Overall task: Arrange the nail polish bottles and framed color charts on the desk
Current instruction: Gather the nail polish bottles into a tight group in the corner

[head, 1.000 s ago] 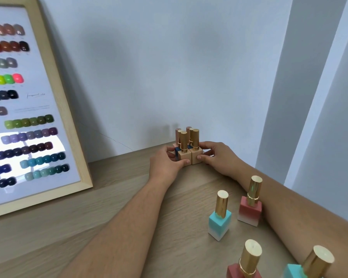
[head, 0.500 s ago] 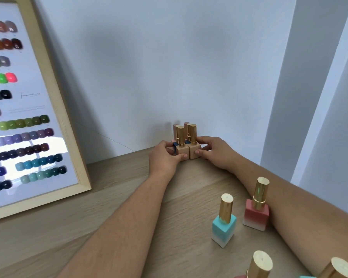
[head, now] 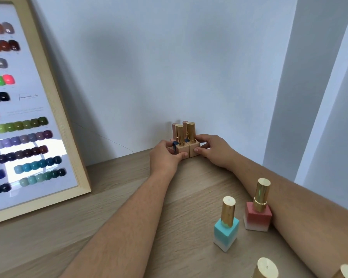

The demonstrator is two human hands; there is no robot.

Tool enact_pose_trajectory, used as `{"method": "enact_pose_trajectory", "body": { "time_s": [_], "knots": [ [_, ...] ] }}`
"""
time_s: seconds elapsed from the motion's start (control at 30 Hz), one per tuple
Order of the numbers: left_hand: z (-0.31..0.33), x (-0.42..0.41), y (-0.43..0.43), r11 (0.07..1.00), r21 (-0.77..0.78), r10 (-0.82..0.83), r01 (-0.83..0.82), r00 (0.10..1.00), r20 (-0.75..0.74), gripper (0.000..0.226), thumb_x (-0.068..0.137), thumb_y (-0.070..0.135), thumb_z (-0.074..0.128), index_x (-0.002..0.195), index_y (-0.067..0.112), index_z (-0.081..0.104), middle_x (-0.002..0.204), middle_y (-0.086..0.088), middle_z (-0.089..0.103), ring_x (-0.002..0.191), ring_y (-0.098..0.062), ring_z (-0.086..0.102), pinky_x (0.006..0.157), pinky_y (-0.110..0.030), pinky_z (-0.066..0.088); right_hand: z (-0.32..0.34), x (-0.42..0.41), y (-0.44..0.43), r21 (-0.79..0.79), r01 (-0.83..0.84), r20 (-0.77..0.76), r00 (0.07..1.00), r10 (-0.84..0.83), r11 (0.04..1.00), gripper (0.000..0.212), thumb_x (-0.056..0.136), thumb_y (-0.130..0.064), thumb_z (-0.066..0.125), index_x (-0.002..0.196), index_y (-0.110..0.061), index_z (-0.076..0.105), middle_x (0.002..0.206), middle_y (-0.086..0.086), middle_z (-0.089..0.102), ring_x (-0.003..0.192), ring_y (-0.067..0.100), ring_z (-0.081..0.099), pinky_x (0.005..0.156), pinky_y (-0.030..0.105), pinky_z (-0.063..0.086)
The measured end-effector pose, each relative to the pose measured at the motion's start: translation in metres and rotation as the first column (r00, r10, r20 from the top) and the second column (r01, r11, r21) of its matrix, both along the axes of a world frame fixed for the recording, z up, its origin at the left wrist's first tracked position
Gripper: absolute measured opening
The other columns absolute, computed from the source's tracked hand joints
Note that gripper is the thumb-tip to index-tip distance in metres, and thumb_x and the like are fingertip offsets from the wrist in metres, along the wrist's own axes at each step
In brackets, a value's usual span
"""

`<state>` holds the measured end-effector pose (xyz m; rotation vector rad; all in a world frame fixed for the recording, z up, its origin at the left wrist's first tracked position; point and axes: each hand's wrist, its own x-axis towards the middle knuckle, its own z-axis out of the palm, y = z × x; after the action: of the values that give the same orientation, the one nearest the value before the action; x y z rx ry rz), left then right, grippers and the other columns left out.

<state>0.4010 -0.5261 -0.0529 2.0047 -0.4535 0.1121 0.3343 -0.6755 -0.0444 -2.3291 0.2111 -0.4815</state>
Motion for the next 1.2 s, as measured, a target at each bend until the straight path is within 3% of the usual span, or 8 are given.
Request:
{"method": "enact_pose_trajectory", "body": {
  "time_s": [0.33, 0.57, 0.67, 0.77, 0.97, 1.07, 1.2],
  "knots": [
    [0.001, -0.001, 0.0, 1.0, 0.002, 0.002, -0.002, 1.0, -0.003, 0.047, 0.063, 0.026, 0.085, 0.102, 0.017, 0.059, 0.087, 0.003, 0.066, 0.078, -0.009, 0.059, 0.063, -0.018, 0.04, -0.002, 0.001, 0.0, 0.003, 0.036, 0.006, 0.999, -0.036, 0.999, 0.051, 0.085, -0.022, 0.065, 0.133, -0.02, 0.049, 0.13, 0.001, 0.059, 0.095, 0.011, 0.056, 0.087, 0.022, 0.038],
    [0.002, -0.014, 0.018, 0.997, -0.083, 0.004, -0.007, 0.999, -0.039, 0.053, 0.067, 0.031, 0.082, 0.111, 0.016, 0.057, 0.083, 0.009, 0.058, 0.073, 0.0, 0.053, 0.057, -0.011, 0.036, -0.002, -0.03, 0.003, 0.108, 0.07, 0.01, 0.997, -0.071, 0.992, 0.046, 0.086, -0.031, 0.063, 0.129, -0.021, 0.052, 0.121, -0.004, 0.063, 0.096, 0.012, 0.061, 0.094, 0.031, 0.047],
    [0.002, -0.036, 0.04, 0.997, -0.062, -0.056, 0.054, 0.998, -0.022, 0.045, 0.069, 0.033, 0.079, 0.108, 0.023, 0.059, 0.088, 0.008, 0.061, 0.079, -0.001, 0.056, 0.059, -0.01, 0.037, -0.003, -0.061, 0.009, 0.14, 0.091, 0.035, 0.995, -0.097, 0.986, 0.036, 0.088, -0.03, 0.06, 0.123, -0.024, 0.057, 0.111, -0.006, 0.065, 0.093, 0.012, 0.063, 0.092, 0.034, 0.051],
    [0.004, -0.066, 0.064, 0.989, -0.078, -0.124, 0.122, 0.992, -0.023, 0.034, 0.073, 0.031, 0.077, 0.102, 0.029, 0.06, 0.089, 0.007, 0.063, 0.083, -0.003, 0.058, 0.062, -0.013, 0.041, -0.003, -0.099, 0.017, 0.2, 0.142, 0.103, 0.981, -0.165, 0.969, 0.022, 0.089, -0.028, 0.058, 0.11, -0.028, 0.063, 0.1, -0.007, 0.068, 0.087, 0.009, 0.065, 0.079, 0.015, 0.049],
    [0.006, -0.132, 0.107, 0.942, -0.109, -0.32, 0.319, 0.947, 0.004, 0.026, 0.075, 0.024, 0.076, 0.096, 0.033, 0.063, 0.089, 0.004, 0.063, 0.079, -0.004, 0.06, 0.064, -0.012, 0.048, 0.008, -0.196, 0.042, 0.38, 0.198, 0.27, 0.91, -0.313, 0.904, 0.017, 0.092, -0.017, 0.053, 0.094, -0.023, 0.068, 0.084, -0.005, 0.07, 0.073, 0.006, 0.065, 0.066, 0.013, 0.051],
    [0.002, -0.158, 0.118, 0.906, -0.05, -0.421, 0.42, 0.907, -0.011, 0.032, 0.073, 0.026, 0.077, 0.099, 0.035, 0.062, 0.092, 0.005, 0.063, 0.085, -0.008, 0.06, 0.069, -0.017, 0.05, 0.004, -0.245, 0.059, 0.428, 0.157, 0.263, 0.92, -0.29, 0.89, 0.021, 0.093, -0.015, 0.05, 0.091, -0.021, 0.071, 0.081, 0.0, 0.07, 0.075, 0.011, 0.065, 0.069, 0.02, 0.054],
    [0.0, -0.175, 0.12, 0.888, 0.056, -0.458, 0.457, 0.889, -0.011, 0.043, 0.069, 0.034, 0.079, 0.106, 0.036, 0.058, 0.095, 0.009, 0.06, 0.086, -0.005, 0.059, 0.068, -0.011, 0.048, 0.001, -0.293, 0.072, 0.475, 0.107, 0.177, 0.961, -0.214, 0.873, 0.024, 0.093, -0.022, 0.048, 0.097, -0.022, 0.072, 0.09, 0.002, 0.072, 0.087, 0.016, 0.066, 0.08, 0.026, 0.054]
  ]
}}
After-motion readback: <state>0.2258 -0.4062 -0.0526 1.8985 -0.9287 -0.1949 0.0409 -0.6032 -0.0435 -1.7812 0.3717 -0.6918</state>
